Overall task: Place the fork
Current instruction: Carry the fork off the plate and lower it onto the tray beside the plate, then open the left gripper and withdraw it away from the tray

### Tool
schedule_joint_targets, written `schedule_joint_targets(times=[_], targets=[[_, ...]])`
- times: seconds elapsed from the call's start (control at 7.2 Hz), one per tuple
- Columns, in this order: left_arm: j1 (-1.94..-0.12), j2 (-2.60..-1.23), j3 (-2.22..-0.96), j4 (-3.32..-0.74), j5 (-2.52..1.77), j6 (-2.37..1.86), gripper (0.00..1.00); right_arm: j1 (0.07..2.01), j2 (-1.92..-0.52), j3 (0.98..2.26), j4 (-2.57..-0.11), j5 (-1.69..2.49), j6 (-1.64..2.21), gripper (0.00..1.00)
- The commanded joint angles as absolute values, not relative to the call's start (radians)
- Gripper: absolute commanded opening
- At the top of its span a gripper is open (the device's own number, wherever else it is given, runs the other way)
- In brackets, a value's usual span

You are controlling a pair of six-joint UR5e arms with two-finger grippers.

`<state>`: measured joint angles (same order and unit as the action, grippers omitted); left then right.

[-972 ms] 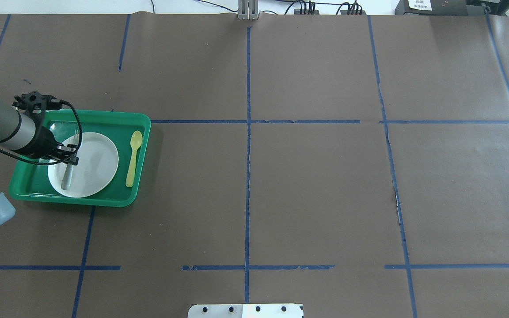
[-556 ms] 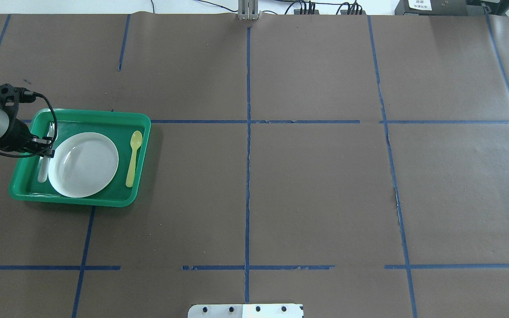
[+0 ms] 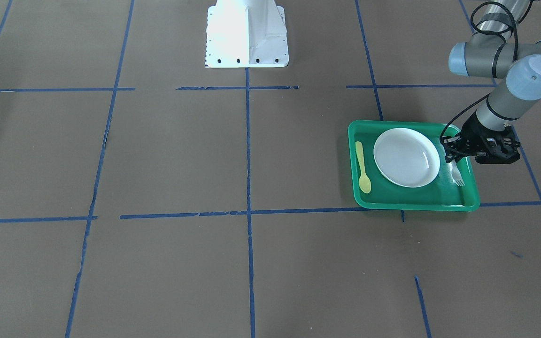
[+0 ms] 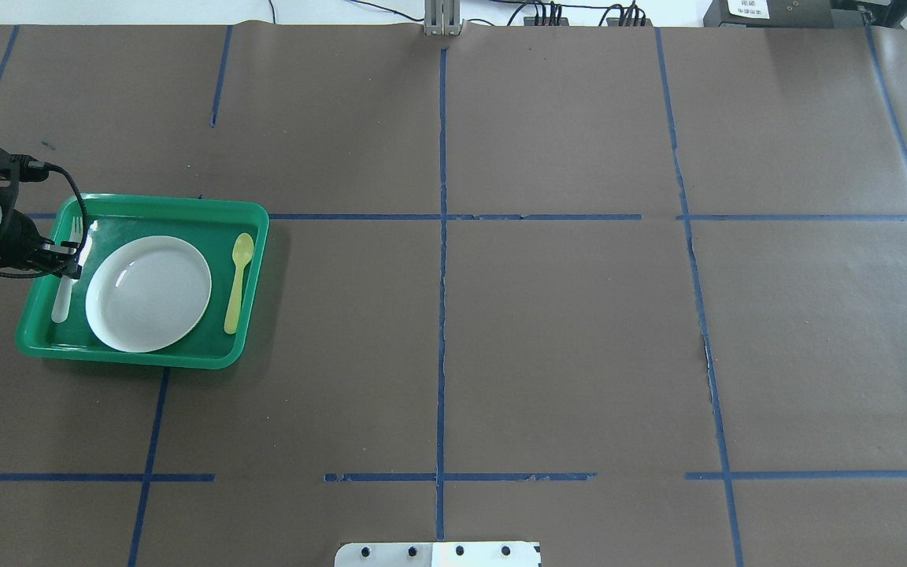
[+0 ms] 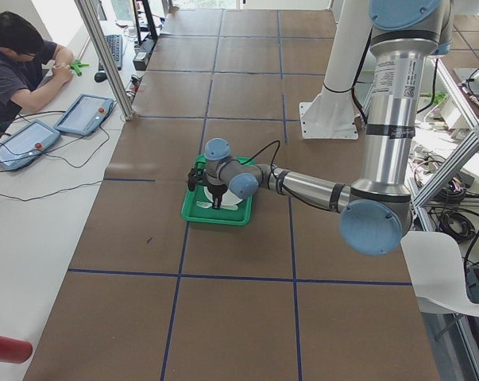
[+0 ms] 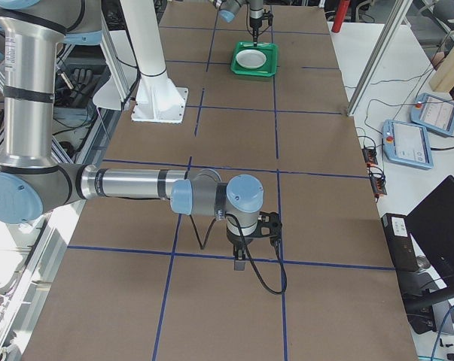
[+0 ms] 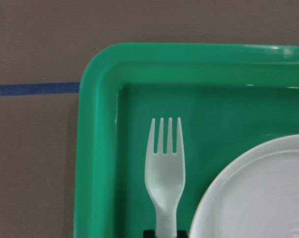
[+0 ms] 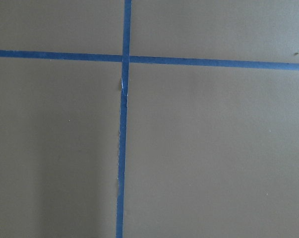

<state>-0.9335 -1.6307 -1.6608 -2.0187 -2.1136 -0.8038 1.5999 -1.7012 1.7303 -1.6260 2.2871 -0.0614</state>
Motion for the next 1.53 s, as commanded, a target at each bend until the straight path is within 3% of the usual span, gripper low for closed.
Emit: schedule_joint_targets(times=[0.0,0.42,0.69,1.11,1.39], targets=[[-0.934,-1.628,-1.660,-2.019,-2.109,-0.770,0.99,1.600,-1.701,1.730,-1.626,2.287,-0.061,1.00],[-0.983,-1.629,-1.672,-2.016,-2.118,-0.749,1.00,1.600,-1.701,1.730,-1.626,2.287,-0.061,1.00],[-1.090,-1.629,-1.761,-1.999,-2.120,-0.660,1.00,1.600,-1.701,1.730,-1.626,2.287,-0.061,1.00],[-1.286,-1.626,-1.787,-1.867,-2.146,-0.160,1.00,1.600,-1.701,1.730,-1.626,2.287,-0.061,1.00],[-1.519,-1.628,-1.737,-1.649,-2.334,0.168,1.00,1.600,-1.701,1.730,-1.626,2.287,-0.061,1.00]])
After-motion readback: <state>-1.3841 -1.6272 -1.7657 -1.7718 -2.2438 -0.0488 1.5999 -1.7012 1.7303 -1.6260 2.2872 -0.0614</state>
